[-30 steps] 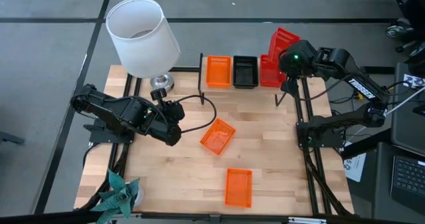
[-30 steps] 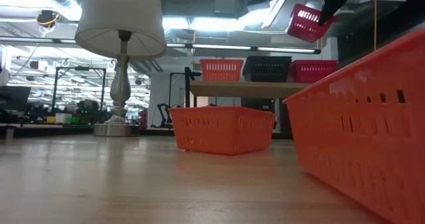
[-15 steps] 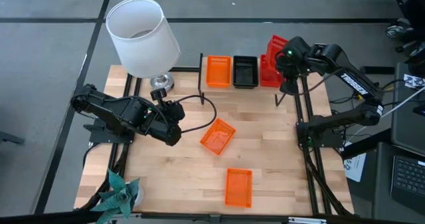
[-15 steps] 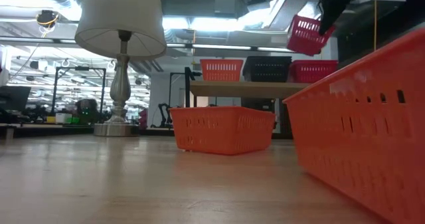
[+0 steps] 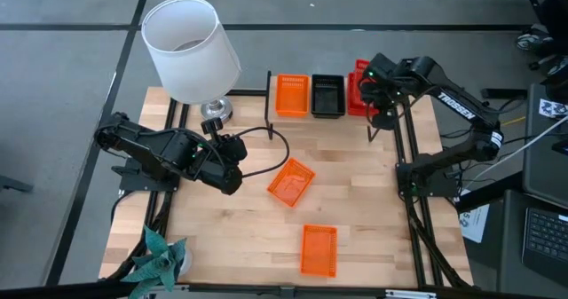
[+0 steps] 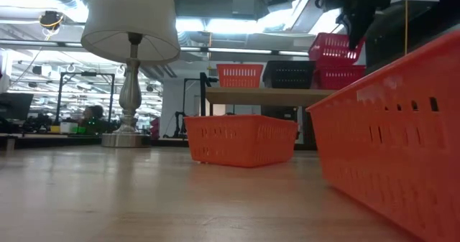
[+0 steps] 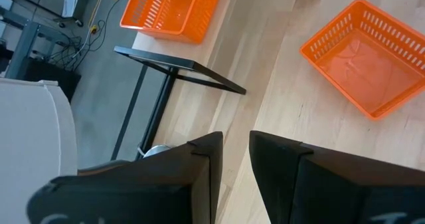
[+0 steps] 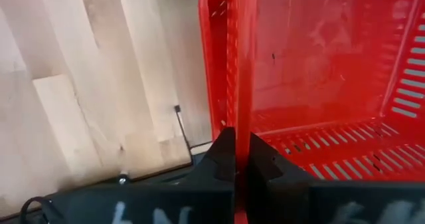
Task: Stack baskets on shelf by color
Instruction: Stack the red bin on the red bin on the shelf
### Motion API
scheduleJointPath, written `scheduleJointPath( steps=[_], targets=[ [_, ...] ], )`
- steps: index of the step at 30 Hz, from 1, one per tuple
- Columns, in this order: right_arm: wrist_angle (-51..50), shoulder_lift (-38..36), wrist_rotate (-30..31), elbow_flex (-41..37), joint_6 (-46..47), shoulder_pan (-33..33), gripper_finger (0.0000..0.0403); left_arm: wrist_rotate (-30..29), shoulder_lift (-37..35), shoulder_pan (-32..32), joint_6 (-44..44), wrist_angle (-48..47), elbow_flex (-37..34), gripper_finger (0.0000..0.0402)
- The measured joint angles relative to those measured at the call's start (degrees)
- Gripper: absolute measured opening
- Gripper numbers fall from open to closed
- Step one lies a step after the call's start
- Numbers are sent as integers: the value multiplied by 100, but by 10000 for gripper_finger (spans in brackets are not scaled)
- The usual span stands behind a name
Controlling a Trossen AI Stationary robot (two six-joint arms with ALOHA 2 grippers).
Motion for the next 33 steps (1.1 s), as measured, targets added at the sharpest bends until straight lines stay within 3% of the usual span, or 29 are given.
scheduleJointPath(
  steps=[14,33],
  targets=[
    [-124,337,9,0,48,0,2,-1,0,0,-7,22,0,69],
    [-202,345,11,0,105,0,96,0,0,0,-9,18,1,69]
  ],
)
